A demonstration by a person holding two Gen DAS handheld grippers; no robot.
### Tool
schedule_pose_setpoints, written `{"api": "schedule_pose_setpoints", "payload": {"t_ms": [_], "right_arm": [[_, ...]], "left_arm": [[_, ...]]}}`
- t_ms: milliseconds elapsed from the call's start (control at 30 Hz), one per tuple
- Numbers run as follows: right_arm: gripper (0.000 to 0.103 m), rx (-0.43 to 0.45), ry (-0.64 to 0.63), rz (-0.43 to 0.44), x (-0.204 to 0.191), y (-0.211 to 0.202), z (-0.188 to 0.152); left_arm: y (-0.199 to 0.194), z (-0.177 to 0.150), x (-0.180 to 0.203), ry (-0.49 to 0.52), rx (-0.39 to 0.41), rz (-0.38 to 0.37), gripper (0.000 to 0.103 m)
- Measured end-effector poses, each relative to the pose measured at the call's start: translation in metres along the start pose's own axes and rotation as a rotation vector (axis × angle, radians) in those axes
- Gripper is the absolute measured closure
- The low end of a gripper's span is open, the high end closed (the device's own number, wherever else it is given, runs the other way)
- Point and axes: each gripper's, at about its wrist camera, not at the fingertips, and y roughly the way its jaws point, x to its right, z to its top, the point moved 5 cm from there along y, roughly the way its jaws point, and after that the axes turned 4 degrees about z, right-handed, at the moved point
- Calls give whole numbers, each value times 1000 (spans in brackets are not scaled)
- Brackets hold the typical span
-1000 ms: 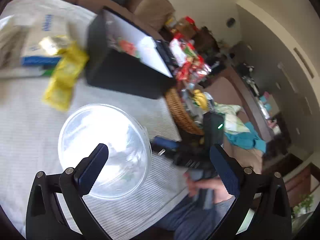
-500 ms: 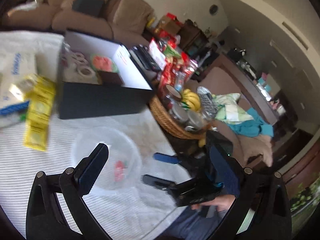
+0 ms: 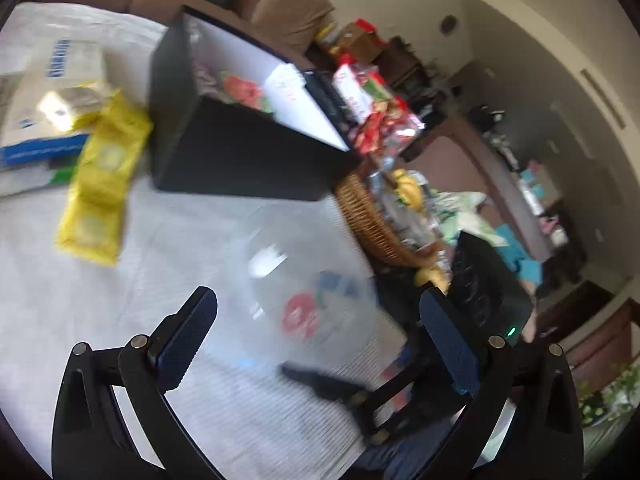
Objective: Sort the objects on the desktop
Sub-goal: 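Carry the clear cup with the right gripper over the black box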
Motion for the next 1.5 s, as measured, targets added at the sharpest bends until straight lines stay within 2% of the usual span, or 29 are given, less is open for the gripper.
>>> {"api": "schedule_pose_setpoints", "payload": {"t_ms": [100, 200, 333, 433, 567, 633, 700, 833, 933, 1067, 1300, 1400, 1433, 1500], "right_arm": [[5, 11, -9, -50, 0, 9, 5], [6, 41, 2, -77, 4, 3, 8], [7, 117, 59, -34, 9, -33, 21], [6, 153, 89, -3, 15, -61, 39], [6, 203, 118, 9, 44, -99, 92], [6, 229, 131, 11, 63, -111, 121], [6, 247, 117, -24, 89, -115, 154], [6, 232, 97, -86, 134, -97, 192], [6, 179, 107, -116, 165, -67, 199], [6, 81, 86, -147, 194, -26, 189], [6, -78, 31, -162, 219, 30, 157], [5, -166, -54, -187, 218, 48, 145], [5, -205, -96, -218, 218, 53, 139], [5, -200, -82, -227, 220, 46, 137]], "left_arm": [[12, 6, 2, 11, -33, 6, 2], [9, 10, 10, 20, -49, -25, 2], [-3, 24, 42, 98, -69, -55, 1], [-13, 51, 70, 156, -52, -69, 1], [-27, 111, 100, 172, 31, -96, 1], [-27, 153, 103, 146, 79, -80, 1], [-17, 193, 98, 109, 104, -64, 1], [27, 257, 75, 52, 72, -10, 1], [68, 283, 54, 34, 16, 32, 1], [116, 287, 22, 9, -63, 60, 1], [189, 253, -30, -53, -257, 85, 1], [206, 236, -43, -86, -314, 101, 1], [211, 231, -47, -93, -328, 114, 1], [214, 223, -50, -103, -337, 123, 2]]}}
